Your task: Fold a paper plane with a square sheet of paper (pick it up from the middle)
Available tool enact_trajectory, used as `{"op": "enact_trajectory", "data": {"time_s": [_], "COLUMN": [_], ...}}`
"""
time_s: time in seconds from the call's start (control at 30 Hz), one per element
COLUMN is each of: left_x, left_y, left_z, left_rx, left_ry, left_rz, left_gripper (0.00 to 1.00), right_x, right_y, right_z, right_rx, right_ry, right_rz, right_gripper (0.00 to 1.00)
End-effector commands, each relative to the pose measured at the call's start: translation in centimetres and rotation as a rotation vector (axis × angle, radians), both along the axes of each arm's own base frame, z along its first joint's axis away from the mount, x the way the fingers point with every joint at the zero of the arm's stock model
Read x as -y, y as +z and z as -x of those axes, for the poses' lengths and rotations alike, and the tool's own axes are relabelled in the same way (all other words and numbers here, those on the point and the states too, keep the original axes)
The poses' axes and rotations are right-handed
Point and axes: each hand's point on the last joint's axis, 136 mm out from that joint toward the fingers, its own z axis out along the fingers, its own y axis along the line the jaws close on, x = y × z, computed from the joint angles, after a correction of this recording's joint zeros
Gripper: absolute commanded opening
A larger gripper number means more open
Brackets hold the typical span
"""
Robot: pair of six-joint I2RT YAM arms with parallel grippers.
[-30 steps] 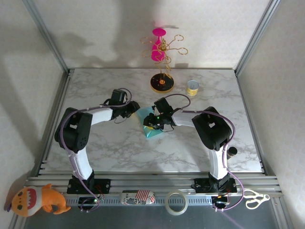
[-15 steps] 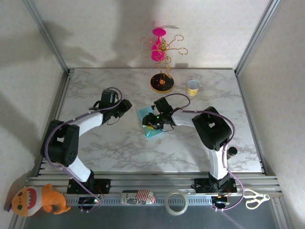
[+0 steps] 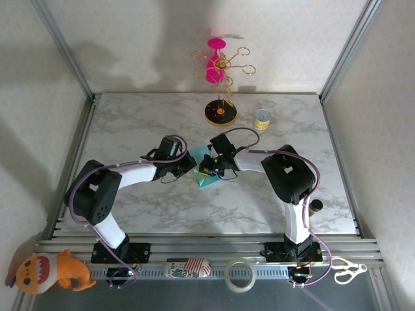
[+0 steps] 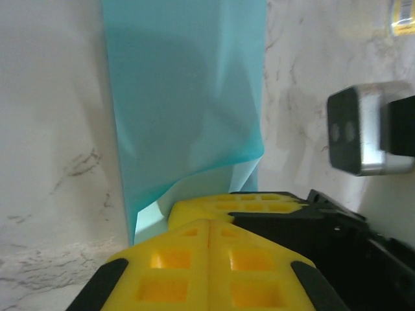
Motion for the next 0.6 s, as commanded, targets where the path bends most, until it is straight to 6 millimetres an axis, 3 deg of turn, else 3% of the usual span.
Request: {"op": "enact_trajectory", "data": {"time_s": [0.0, 0.43, 0.57], "left_x": [0.7, 0.2, -0.5], "left_y": [-0.9, -3.8, -4.7], "left_z": [0.1, 0.2, 0.5], "left_rx": [-0.015, -0.056, -0.077], "left_ry": [-0.003, 0.006, 0.008], "left_rz": [-0.001, -0.093, -0.141], "left_gripper": [0.0, 0.0, 0.0], "right_x": [1.8, 1.7, 1.2], "right_y": [-2.7, -2.3, -1.2], "right_z": [1.6, 1.6, 1.3], "right_rx": [-0.073, -0.069, -0.051], "right_ry": [-0.009, -0.013, -0.009], "right_rz": [0.096, 0.082, 0.041], "right_gripper": [0.0, 0.0, 0.0]}}
